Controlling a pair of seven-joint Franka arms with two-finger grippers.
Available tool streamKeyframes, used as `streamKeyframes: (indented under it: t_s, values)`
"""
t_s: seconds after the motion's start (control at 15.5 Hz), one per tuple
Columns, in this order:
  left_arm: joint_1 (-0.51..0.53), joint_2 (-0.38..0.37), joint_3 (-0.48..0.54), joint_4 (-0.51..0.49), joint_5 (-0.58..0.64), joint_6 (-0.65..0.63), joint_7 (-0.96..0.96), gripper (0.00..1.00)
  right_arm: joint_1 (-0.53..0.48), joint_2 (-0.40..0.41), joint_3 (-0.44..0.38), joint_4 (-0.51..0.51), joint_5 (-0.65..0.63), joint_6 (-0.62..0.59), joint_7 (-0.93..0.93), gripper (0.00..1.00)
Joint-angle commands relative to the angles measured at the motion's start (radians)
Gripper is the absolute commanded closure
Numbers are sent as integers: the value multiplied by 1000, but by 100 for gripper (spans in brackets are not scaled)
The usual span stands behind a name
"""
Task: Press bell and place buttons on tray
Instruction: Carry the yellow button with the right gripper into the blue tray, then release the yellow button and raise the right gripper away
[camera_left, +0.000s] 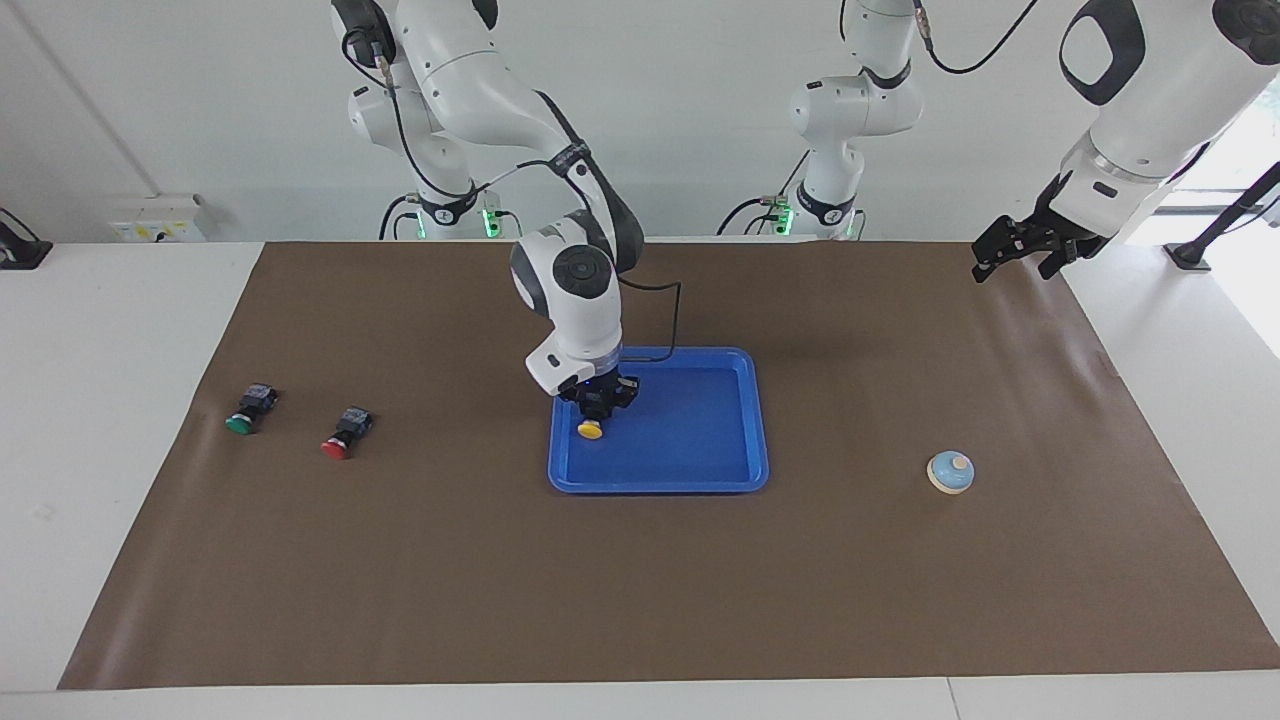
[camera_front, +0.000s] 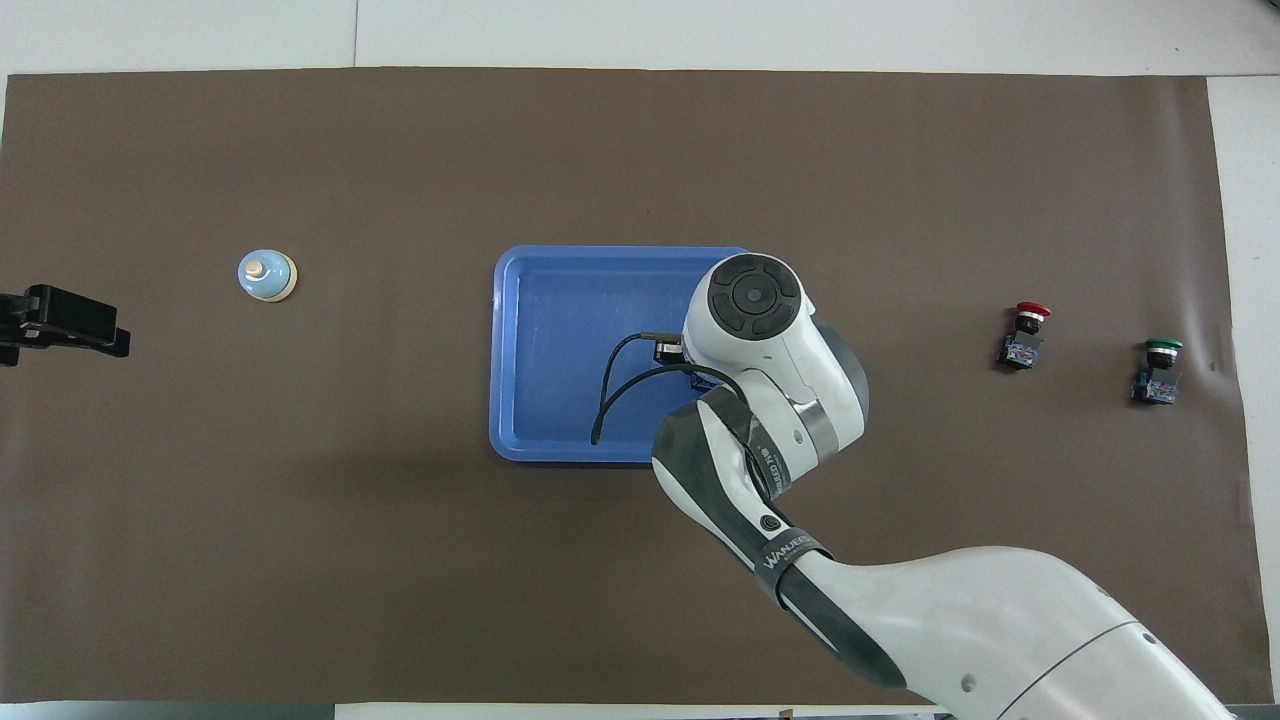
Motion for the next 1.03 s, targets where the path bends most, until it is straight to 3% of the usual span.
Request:
streamKeyframes:
  t_s: [0.0,0.39,0.71,0.97]
  values:
    - [1,-6,0,6,12,-11,3,0,-16,-26,0,-14,4,-2,37,0]
    - [1,-6,0,6,12,-11,3,0,-113,-79,-7,104,1,-195,26,0]
    - [1,-6,0,6,12,-11,3,0,-252,-152,-10,98,-17,-281,-105,0]
    - [1,-6,0,6,12,-11,3,0,-416,-156,-10,83,-40,-294,-265,0]
